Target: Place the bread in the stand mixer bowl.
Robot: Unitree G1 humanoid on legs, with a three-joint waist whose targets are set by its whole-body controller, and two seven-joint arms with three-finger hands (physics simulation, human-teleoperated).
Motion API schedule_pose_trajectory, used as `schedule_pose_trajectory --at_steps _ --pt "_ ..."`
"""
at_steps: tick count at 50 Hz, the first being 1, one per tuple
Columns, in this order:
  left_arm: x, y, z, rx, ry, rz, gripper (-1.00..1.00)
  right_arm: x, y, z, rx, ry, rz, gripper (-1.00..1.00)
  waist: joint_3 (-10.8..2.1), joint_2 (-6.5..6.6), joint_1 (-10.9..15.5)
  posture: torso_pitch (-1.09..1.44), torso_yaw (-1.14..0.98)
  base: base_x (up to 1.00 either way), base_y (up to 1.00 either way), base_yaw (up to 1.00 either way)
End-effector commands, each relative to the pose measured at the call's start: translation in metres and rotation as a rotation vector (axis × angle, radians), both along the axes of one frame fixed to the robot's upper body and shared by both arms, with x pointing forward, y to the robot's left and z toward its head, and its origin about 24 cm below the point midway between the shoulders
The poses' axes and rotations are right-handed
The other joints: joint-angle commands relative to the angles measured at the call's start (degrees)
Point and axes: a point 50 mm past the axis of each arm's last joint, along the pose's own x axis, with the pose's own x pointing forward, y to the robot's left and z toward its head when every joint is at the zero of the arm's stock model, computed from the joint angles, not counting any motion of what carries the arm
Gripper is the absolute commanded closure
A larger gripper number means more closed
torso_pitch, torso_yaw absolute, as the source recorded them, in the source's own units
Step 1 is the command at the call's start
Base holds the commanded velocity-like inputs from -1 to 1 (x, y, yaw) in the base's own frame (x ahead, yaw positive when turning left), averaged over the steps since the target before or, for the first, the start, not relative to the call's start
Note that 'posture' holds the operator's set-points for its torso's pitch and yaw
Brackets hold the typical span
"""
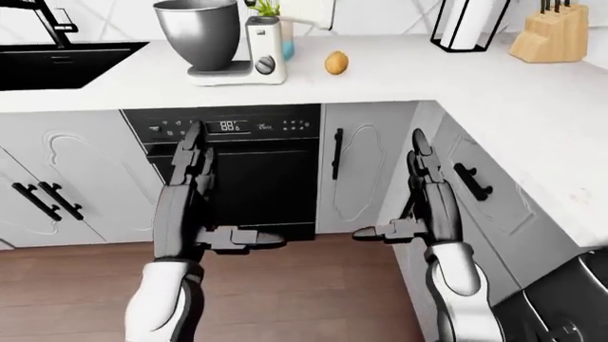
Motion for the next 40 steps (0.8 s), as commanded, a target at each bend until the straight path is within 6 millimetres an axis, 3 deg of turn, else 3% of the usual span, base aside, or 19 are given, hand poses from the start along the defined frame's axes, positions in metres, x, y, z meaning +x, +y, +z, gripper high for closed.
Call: schedule_pose_trajectory --at_steps 1,6,8,10,13,14,17,21,23,25,26,27,28,34,36,38,39,40 --pt "-0.007 -0.002 0.016 -0.002 -0.072 -0.014 -1.0 -0.003 0.002 0.019 -0.011 -0.096 0.002 -1.0 -0.27 0.14 -0.1 0.0 0.0 0.15 0.0 0.0" --pt "-0.015 -0.002 0.025 -0.006 -0.087 -0.018 -1.0 -0.005 0.004 0.021 -0.013 -0.101 0.005 -1.0 0.27 -0.24 -0.2 0.0 0.0 0.15 0.0 0.0" --pt "-0.016 -0.002 0.021 -0.008 -0.089 -0.018 -1.0 -0.006 0.004 0.022 -0.013 -0.104 0.004 -1.0 0.08 0.16 -0.3 0.0 0.0 0.17 0.0 0.0" --pt "-0.016 -0.001 0.027 -0.009 -0.091 -0.017 -1.0 -0.006 0.004 0.023 -0.013 -0.105 0.004 -1.0 0.24 0.87 -0.4 0.0 0.0 0.17 0.0 0.0" --pt "-0.015 -0.001 0.019 -0.007 -0.088 -0.015 -1.0 -0.007 0.003 0.022 -0.01 -0.107 -0.005 -1.0 0.9 3.61 0.1 0.0 0.0 0.17 0.0 0.0" --pt "-0.015 -0.001 0.019 -0.007 -0.088 -0.015 -1.0 -0.007 0.002 0.023 -0.008 -0.108 -0.007 -1.0 0.45 2.21 0.0 0.0 0.0 0.18 0.0 0.0" --pt "-0.015 0.001 0.02 -0.01 -0.09 -0.011 -1.0 -0.006 0.003 0.022 -0.01 -0.107 -0.004 -1.0 0.14 2.86 0.1 0.0 0.0 0.16 0.0 0.0" --pt "-0.014 0.001 0.024 -0.009 -0.09 -0.01 -1.0 -0.006 0.004 0.022 -0.009 -0.105 -0.004 -1.0 0.18 1.0 0.3 0.0 0.0 0.17 0.0 0.0" --pt "-0.013 0.001 0.018 -0.006 -0.086 -0.008 -1.0 -0.006 0.003 0.022 -0.01 -0.105 -0.005 -1.0 0.14 -0.75 0.5 0.0 0.0 0.17 0.0 0.0" --pt "-0.014 0.001 0.017 -0.007 -0.087 -0.01 -1.0 -0.005 0.004 0.022 -0.01 -0.104 -0.004 -1.0 -0.23 -3.3 0.5 0.0 0.0 0.17 0.0 0.0" --pt "-0.014 0.001 0.02 -0.006 -0.087 -0.009 -1.0 -0.005 0.004 0.022 -0.011 -0.103 -0.005 -1.0 -0.07 -1.3 -0.3 0.0 0.0 0.16 0.0 0.0" --pt "-0.013 0.002 0.023 -0.006 -0.086 -0.007 -1.0 -0.005 0.004 0.022 -0.011 -0.102 -0.005 -1.0 -0.11 -2.33 0.0 0.0 0.0 0.17 0.0 0.0" --pt "-0.013 0.002 0.024 -0.006 -0.086 -0.007 -1.0 -0.005 0.004 0.022 -0.011 -0.102 -0.005 -1.0 0.15 -2.41 -0.3 0.0 0.0 0.17 0.0 0.0" --pt "-0.013 0.003 0.016 -0.003 -0.086 -0.004 -1.0 -0.005 0.004 0.022 -0.015 -0.097 -0.009 -1.0 0.95 0.36 -0.5 0.0 0.0 0.17 0.0 0.0" --pt "-0.013 0.003 0.016 -0.003 -0.086 -0.004 -1.0 -0.005 0.004 0.021 -0.015 -0.097 -0.01 -1.0 0.75 2.39 -0.7 0.0 0.0 0.18 0.0 0.0" --pt "-0.013 0.002 0.017 -0.002 -0.084 -0.005 -1.0 -0.005 0.003 0.021 -0.015 -0.096 -0.015 -1.0 -0.88 6.37 -0.6 0.0 0.0 0.17 0.0 0.0" --pt "-0.013 0.002 0.018 -0.001 -0.084 -0.006 -1.0 -0.005 0.003 0.021 -0.015 -0.096 -0.015 -1.0 0.07 3.44 0.2 0.0 0.0 0.17 0.0 0.0" --pt "-0.013 0.003 0.017 -0.001 -0.084 -0.006 -1.0 -0.005 0.003 0.021 -0.015 -0.094 -0.014 -1.0 0.18 4.35 -0.2 0.0 0.0 0.18 0.0 0.0"
